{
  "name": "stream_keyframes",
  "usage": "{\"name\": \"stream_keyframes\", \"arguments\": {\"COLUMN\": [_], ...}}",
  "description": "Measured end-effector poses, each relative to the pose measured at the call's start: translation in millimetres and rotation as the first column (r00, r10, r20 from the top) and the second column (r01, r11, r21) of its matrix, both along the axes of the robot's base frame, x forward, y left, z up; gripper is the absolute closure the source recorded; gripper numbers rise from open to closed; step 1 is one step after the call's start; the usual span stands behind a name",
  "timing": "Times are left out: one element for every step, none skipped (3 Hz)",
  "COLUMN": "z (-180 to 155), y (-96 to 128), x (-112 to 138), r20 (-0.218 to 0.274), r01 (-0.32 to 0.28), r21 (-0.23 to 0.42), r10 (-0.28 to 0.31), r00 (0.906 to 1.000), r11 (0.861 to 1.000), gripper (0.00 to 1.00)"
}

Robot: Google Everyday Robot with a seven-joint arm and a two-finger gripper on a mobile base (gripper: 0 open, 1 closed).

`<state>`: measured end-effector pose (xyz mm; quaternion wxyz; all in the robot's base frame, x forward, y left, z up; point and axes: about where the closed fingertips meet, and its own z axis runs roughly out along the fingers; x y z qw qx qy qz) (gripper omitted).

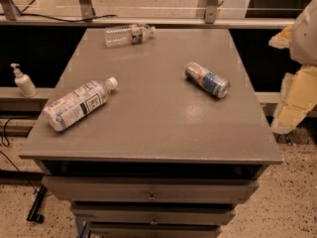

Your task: Place redbull can upright

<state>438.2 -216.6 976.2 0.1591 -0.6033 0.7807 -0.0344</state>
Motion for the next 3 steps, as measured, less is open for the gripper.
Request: {"name": "stream_keyframes", "arguments": {"z": [3.9, 6.8, 5.4], "y": [0.9, 14.8, 42.3], "x": [1.8, 36.1, 91.5], "r20": [0.013, 0.057, 0.101], "r01": [-0.003, 0.026, 0.068], "r21": [0.011, 0.066, 0.116], "r10": [0.003, -0.03, -0.08], "r00": [0.9999, 0.998, 0.9917], "r11": [1.0, 0.998, 0.991], "gripper": [0.0, 0.0, 0.0]}}
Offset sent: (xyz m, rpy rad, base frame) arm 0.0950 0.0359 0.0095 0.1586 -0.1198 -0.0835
